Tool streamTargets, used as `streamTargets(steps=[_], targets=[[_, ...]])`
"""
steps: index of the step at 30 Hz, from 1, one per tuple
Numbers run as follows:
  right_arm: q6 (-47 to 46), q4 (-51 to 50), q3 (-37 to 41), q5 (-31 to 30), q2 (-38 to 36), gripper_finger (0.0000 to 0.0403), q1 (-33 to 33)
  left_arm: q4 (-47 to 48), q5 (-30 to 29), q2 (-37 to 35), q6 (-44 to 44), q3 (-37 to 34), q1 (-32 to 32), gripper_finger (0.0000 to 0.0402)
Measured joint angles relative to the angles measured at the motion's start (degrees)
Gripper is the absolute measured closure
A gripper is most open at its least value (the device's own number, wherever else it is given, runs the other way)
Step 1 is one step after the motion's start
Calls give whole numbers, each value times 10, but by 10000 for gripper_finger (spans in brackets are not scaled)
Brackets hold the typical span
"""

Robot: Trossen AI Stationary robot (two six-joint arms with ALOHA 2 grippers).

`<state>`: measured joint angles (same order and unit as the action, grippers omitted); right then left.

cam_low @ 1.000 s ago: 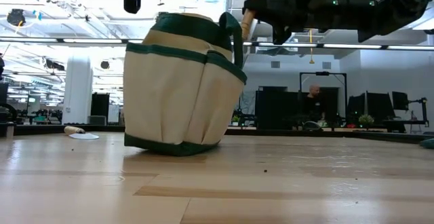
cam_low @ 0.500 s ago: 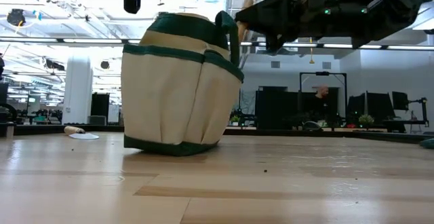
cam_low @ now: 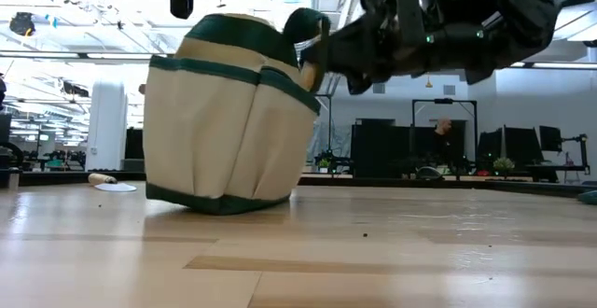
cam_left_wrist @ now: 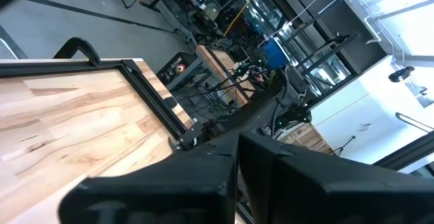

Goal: Pick & Place Garden tools in Gardening bag
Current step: Put the brown trowel into the green gardening bag

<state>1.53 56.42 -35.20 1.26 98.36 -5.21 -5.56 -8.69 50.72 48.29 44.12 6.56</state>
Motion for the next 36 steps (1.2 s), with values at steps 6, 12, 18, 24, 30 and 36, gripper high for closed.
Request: streamTargets(steps=[6, 12, 18, 24, 30, 36], targets=[[-1, -1, -6, -2, 21, 336, 0, 0, 0, 0, 0, 0, 0, 399], [-1, -9, -21, -2, 22, 319, 1, 1, 0, 0, -1, 0, 0, 399], [-11, -14, -23, -2, 15, 285, 2, -1, 13, -10, -41, 0, 0, 375], [-16, -50, -23, -2, -27, 209, 3, 2, 40, -28, -78, -1, -1, 308], [-11, -108, -23, -3, -81, 148, 9, 8, 42, -38, -90, 0, 1, 238], [-11, -189, -24, -41, -176, 144, 13, 152, 13, -69, -53, 0, 23, 219]])
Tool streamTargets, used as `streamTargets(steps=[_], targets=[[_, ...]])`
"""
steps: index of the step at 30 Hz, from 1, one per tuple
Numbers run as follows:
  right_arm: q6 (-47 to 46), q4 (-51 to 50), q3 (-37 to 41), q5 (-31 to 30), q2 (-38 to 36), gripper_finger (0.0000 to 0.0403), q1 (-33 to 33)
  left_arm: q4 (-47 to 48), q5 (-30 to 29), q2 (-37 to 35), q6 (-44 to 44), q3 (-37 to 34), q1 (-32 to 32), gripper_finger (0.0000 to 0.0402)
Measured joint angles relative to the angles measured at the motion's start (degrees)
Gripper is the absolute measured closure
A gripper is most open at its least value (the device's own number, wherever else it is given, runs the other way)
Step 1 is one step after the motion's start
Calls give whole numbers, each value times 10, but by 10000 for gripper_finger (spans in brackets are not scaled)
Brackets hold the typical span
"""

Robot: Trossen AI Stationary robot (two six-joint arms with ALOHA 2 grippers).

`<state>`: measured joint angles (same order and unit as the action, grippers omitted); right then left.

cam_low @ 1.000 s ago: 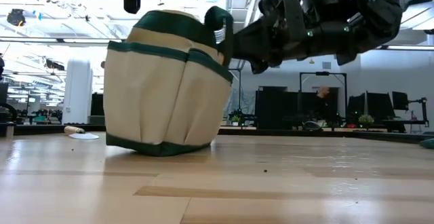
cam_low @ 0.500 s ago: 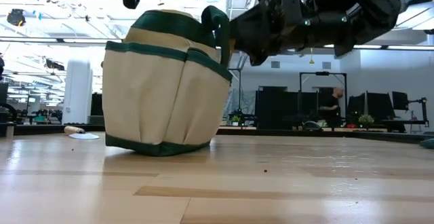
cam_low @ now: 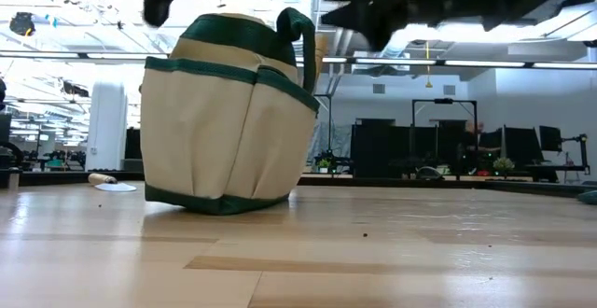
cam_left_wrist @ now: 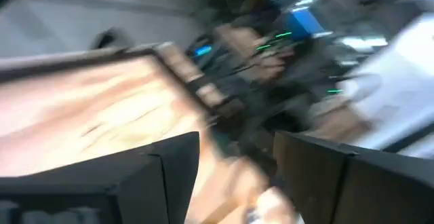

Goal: Pick & Place Garden tools in Gardening bag
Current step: Put the brown trowel into the green gardening bag

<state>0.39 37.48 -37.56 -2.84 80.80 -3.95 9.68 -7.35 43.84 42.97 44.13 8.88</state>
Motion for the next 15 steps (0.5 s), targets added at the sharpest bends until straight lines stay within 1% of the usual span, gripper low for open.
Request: streamTargets(steps=[3, 8, 12, 15], targets=[[-1, -70, 0, -42, -58, 144, 0, 105, -38, -9, 72, 0, 11, 223], [-24, -185, 0, -110, -136, 143, 0, 286, -46, -1, 202, 0, 29, 234], [-50, -225, 0, -136, -167, 143, 0, 374, -49, 36, 259, 0, 30, 242], [-55, -223, 0, -142, -172, 143, 0, 395, -58, 74, 282, 0, 32, 248]])
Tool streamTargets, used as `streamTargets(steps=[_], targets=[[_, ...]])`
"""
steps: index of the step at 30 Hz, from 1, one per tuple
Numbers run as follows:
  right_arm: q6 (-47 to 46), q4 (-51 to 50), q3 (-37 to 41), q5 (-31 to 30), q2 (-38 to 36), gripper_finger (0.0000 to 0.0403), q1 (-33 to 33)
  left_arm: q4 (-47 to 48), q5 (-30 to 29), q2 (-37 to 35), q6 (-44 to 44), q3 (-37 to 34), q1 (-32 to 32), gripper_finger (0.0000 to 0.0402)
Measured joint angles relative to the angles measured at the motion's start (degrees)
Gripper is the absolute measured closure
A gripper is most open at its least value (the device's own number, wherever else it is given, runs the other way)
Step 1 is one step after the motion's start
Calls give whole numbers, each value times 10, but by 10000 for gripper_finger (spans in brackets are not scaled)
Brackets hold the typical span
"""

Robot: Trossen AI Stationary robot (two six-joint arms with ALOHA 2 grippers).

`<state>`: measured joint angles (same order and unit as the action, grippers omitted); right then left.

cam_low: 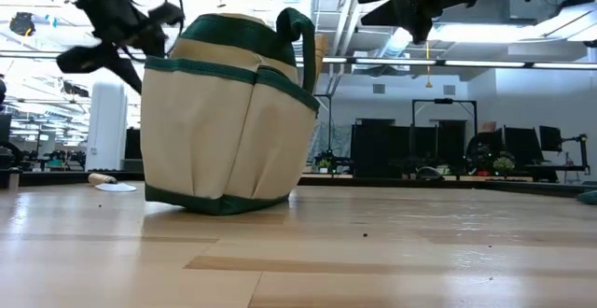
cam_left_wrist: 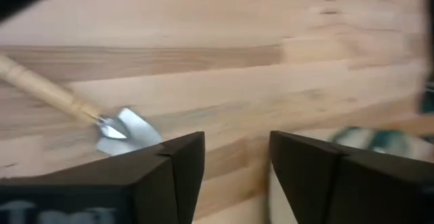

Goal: Pick & Place Garden tools in Gardening bag
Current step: Put the brown trowel into the green gardening bag

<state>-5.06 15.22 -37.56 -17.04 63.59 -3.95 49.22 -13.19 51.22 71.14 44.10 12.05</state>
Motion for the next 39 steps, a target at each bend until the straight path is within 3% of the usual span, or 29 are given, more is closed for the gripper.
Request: streamTargets(steps=[6, 11, 24, 32, 39], targets=[[-32, -3, 0, 0, 6, 143, 0, 23, -59, 76, 25, 0, 4, 254], [-51, -17, 0, 1, 3, 143, 0, 36, -70, 112, 74, 0, 17, 239], [-49, -34, 0, 5, 2, 143, 0, 58, -65, 110, 337, -67, 0, 156], [-38, -41, 0, 45, 0, 143, -5, 52, -63, 111, 390, -102, 36, 157], [-38, -41, 0, 56, 0, 143, -4, 44, -81, 114, 363, -102, 84, 170]])
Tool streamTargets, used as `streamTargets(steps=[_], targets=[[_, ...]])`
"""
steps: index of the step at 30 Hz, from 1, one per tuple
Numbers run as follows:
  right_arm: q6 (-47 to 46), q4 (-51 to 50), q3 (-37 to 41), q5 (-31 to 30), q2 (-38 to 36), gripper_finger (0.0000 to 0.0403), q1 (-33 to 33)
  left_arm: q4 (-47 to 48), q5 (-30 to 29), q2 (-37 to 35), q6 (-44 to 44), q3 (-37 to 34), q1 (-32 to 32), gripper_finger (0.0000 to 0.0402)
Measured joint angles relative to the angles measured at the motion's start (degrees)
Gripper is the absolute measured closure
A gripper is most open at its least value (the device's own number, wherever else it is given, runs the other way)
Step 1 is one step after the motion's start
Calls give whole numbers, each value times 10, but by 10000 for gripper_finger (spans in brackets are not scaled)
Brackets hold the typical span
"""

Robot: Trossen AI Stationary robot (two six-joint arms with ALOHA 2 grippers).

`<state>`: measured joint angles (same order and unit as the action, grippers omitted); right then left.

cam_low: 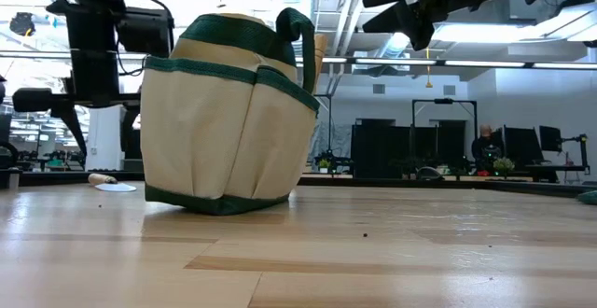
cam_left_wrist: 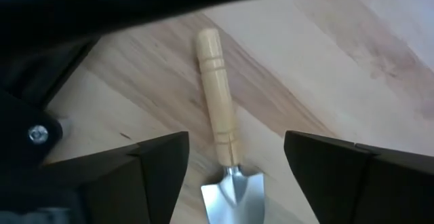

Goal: Pick & Place Garden tools in Gardening bag
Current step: Put the brown trowel into the green gardening bag

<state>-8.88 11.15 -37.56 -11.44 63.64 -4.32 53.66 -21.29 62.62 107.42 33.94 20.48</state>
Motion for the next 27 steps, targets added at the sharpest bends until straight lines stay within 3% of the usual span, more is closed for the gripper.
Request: streamTargets(steps=[18, 27], targets=[[13, 0, 0, 7, 0, 143, 24, -15, 12, 122, 8, 0, 59, 174], [18, -2, 0, 11, 0, 143, 30, -110, 25, 188, -8, 1, 91, 174]])
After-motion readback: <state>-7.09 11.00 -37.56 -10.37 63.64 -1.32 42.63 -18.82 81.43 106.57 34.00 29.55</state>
